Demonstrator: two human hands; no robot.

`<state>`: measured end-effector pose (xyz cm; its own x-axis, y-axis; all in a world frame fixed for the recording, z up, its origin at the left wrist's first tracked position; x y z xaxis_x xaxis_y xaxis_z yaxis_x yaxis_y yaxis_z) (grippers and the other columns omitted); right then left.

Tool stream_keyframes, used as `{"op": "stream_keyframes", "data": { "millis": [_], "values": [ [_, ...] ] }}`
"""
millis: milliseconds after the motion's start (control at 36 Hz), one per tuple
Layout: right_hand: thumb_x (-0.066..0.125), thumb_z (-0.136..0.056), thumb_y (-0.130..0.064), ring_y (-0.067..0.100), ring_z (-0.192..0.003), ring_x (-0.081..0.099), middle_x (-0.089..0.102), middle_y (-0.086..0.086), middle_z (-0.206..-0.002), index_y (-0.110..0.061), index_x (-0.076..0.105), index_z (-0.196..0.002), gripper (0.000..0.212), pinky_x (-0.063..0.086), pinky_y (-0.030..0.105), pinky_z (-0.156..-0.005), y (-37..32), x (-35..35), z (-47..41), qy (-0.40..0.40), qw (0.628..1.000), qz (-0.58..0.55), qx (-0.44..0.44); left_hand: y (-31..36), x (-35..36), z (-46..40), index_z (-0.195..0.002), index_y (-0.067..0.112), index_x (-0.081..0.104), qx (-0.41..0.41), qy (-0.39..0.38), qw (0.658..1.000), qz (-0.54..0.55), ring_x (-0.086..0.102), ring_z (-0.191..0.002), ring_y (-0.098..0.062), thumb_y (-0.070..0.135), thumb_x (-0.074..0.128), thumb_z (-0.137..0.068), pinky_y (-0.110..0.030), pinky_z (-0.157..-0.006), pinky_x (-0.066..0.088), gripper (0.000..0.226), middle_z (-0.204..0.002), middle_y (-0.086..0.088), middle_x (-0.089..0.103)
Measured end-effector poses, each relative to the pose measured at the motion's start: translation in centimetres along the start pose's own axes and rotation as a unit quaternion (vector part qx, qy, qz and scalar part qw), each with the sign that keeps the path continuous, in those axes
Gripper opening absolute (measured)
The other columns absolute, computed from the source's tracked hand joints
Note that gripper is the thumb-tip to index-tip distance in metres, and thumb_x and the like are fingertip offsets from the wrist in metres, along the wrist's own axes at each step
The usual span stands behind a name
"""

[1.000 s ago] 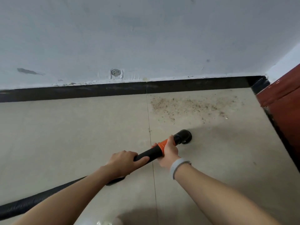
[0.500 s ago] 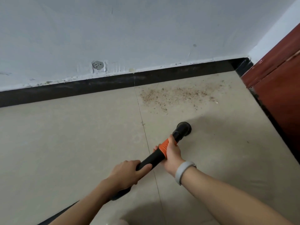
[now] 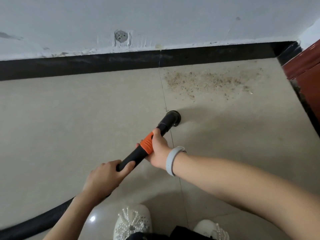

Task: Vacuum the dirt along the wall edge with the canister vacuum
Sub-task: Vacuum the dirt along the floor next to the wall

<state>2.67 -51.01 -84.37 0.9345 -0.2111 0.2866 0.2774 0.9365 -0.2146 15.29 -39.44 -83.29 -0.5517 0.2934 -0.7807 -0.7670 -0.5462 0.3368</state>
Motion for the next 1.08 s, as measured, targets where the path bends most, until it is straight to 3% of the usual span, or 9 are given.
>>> {"op": "stream_keyframes", "data": {
  "millis": [194, 444, 528, 639, 722, 806, 889, 1028, 1083],
  "values": [
    [0.049, -0.098, -0.039, 0.027, -0.076, 0.064, 0.063, 0.016, -0.1, -0.01, 0.047, -0.091, 0.029, 0.057, 0.037, -0.059, -2.3, 3.3, -0.8, -0.022, 0.997, 0.075, -0.008, 0.5, -1.4, -1.3, -0.072, 0.02, 0.055, -0.046, 0.045, 0.998, 0.023, 0.063, -0.063, -0.02, 0.076, 0.027, -0.08, -0.032, -0.066, 0.051, 0.063, -0.063, 0.001, 0.066],
    [0.049, -0.097, -0.039, 0.024, -0.068, 0.064, 0.061, 0.012, -0.086, -0.007, 0.048, -0.098, 0.032, 0.058, 0.037, -0.063, -4.6, 2.3, -0.7, 0.0, 0.997, 0.062, -0.053, 3.2, -1.7, -3.6, -0.072, 0.023, 0.056, 0.011, 0.011, 1.0, -0.014, 0.063, -0.061, -0.017, 0.078, 0.021, -0.077, -0.029, -0.059, 0.044, 0.066, -0.062, 0.003, 0.065],
    [0.048, -0.098, -0.041, 0.025, -0.073, 0.065, 0.06, 0.014, -0.096, -0.009, 0.045, -0.115, 0.036, 0.058, 0.037, -0.062, -3.8, -0.8, -0.1, 0.027, 0.998, 0.029, -0.058, 4.0, -0.2, -2.8, -0.072, 0.025, 0.056, 0.046, -0.024, 0.998, -0.028, 0.062, -0.058, -0.014, 0.077, 0.022, -0.077, -0.028, -0.056, 0.042, 0.063, -0.059, 0.005, 0.064],
    [0.051, -0.097, -0.041, 0.028, -0.075, 0.067, 0.062, 0.015, -0.096, -0.011, 0.046, -0.115, 0.036, 0.058, 0.039, -0.06, -1.9, -5.9, 1.3, 0.045, 0.996, -0.06, -0.039, 4.7, 2.2, -1.4, -0.07, 0.028, 0.054, 0.112, -0.063, 0.99, -0.062, 0.059, -0.057, -0.009, 0.081, 0.019, -0.072, -0.026, -0.054, 0.039, 0.064, -0.057, 0.006, 0.061],
    [0.049, -0.097, -0.042, 0.034, -0.088, 0.068, 0.063, 0.02, -0.108, -0.009, 0.047, -0.121, 0.04, 0.055, 0.04, -0.06, -0.9, -9.0, 2.2, 0.058, 0.993, -0.101, -0.033, 5.7, 3.8, -0.8, -0.072, 0.031, 0.054, 0.161, -0.082, 0.979, -0.099, 0.053, -0.058, -0.005, 0.086, 0.012, -0.067, -0.026, -0.052, 0.032, 0.069, -0.059, 0.009, 0.057],
    [0.049, -0.098, -0.037, 0.037, -0.107, 0.064, 0.058, 0.023, -0.129, -0.006, 0.049, -0.111, 0.034, 0.056, 0.043, -0.069, -0.7, -11.7, 3.0, 0.076, 0.985, -0.144, -0.048, 7.4, 5.0, -0.6, -0.071, 0.034, 0.051, 0.196, -0.094, 0.968, -0.127, 0.049, -0.058, -0.002, 0.089, 0.007, -0.061, -0.026, -0.052, 0.03, 0.071, -0.059, 0.011, 0.054],
    [0.049, -0.098, -0.038, 0.031, -0.086, 0.068, 0.064, 0.016, -0.1, -0.011, 0.049, -0.101, 0.027, 0.056, 0.045, -0.081, -1.3, -13.4, 3.7, 0.081, 0.984, -0.151, -0.051, 9.2, 5.8, -0.8, -0.067, 0.035, 0.048, 0.217, -0.095, 0.963, -0.131, 0.048, -0.057, -0.002, 0.09, 0.004, -0.058, -0.027, -0.052, 0.03, 0.072, -0.058, 0.011, 0.053],
    [0.047, -0.098, -0.032, 0.028, -0.083, 0.062, 0.054, 0.01, -0.08, -0.009, 0.045, -0.086, 0.026, 0.054, 0.039, -0.061, -4.8, -17.4, 4.3, 0.117, 0.972, -0.173, -0.103, 14.9, 7.5, -1.9, -0.069, 0.035, 0.047, 0.262, -0.106, 0.949, -0.137, 0.051, -0.057, -0.004, 0.089, 0.005, -0.06, -0.026, -0.051, 0.03, 0.069, -0.06, 0.012, 0.054],
    [0.047, -0.097, -0.031, 0.023, -0.065, 0.066, 0.055, 0.008, -0.069, -0.011, 0.044, -0.081, 0.026, 0.053, 0.037, -0.061, -6.2, -18.9, 4.4, 0.119, 0.971, -0.171, -0.118, 17.0, 8.4, -2.4, -0.07, 0.034, 0.048, 0.274, -0.109, 0.945, -0.139, 0.052, -0.056, -0.004, 0.089, 0.004, -0.06, -0.025, -0.05, 0.03, 0.071, -0.061, 0.012, 0.056]
  ]
}}
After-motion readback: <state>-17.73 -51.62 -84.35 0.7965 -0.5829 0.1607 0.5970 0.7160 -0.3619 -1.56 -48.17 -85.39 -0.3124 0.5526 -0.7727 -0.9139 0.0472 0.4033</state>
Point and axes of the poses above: each hand's wrist, its own z-axis away from the middle knuckle, its own x-axis out of the palm, y = z × x, the point moved 3 cm from there along -z, towards the middle knuckle
